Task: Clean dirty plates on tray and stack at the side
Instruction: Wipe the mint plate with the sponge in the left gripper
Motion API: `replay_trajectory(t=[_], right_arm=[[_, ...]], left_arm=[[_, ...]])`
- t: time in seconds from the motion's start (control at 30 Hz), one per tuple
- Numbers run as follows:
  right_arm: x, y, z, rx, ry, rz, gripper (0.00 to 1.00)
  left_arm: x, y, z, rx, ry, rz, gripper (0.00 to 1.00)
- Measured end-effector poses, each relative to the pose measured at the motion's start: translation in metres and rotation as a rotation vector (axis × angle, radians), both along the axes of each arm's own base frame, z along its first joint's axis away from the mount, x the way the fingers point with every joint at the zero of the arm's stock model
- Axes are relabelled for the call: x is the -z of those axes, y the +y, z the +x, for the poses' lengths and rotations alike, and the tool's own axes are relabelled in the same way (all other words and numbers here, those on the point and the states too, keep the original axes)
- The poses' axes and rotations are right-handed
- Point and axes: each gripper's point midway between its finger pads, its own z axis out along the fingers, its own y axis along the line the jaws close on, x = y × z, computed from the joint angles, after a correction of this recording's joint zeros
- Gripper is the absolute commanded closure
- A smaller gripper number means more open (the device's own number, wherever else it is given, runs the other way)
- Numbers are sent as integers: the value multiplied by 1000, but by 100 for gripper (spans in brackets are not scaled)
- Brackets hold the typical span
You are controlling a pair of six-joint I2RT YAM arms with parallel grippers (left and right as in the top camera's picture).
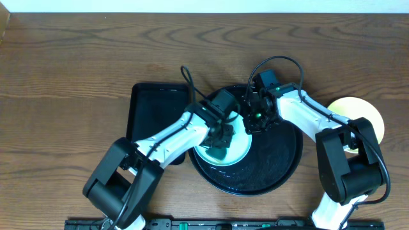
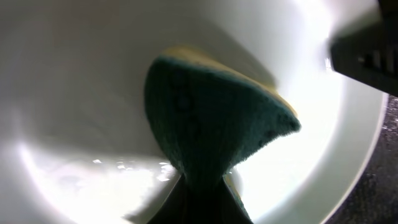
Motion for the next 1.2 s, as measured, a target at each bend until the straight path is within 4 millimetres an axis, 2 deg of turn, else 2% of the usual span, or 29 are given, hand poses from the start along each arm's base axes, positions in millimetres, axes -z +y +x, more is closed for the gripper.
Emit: replay_trajectory(t=[0.1, 0.23, 0.33, 0.43, 0.57, 0.77, 0.87, 1.0, 1.07, 1.2], right_arm=[[0, 0, 0, 0, 0, 0, 97], [0, 0, 0, 0, 0, 0, 97], [0, 0, 0, 1, 0, -1, 97], [0, 0, 0, 1, 0, -1, 97], [0, 0, 0, 4, 0, -1, 97], [0, 0, 0, 3, 1, -1, 97], [0, 0, -1, 3, 5, -2, 97], [0, 0, -1, 3, 5, -2, 97], [0, 0, -1, 3, 4, -2, 97], [0, -1, -1, 3, 4, -3, 96]], left_arm=[[-1, 13, 16, -46, -12, -9, 92], [-4, 32, 50, -139, -77, -42, 92], [-7, 32, 66, -165, -122, -73, 92], [-7, 28, 64, -163, -121, -78, 92], [-8, 11, 53, -130, -106, -97, 92], [-3, -11, 13, -23, -34, -70, 92], [-1, -10, 1, 3, -4, -50, 92], [-1, -3, 0, 24, 14, -48, 93], [-4, 3, 3, 13, 22, -54, 92], [-19, 28, 22, -61, -9, -77, 93]])
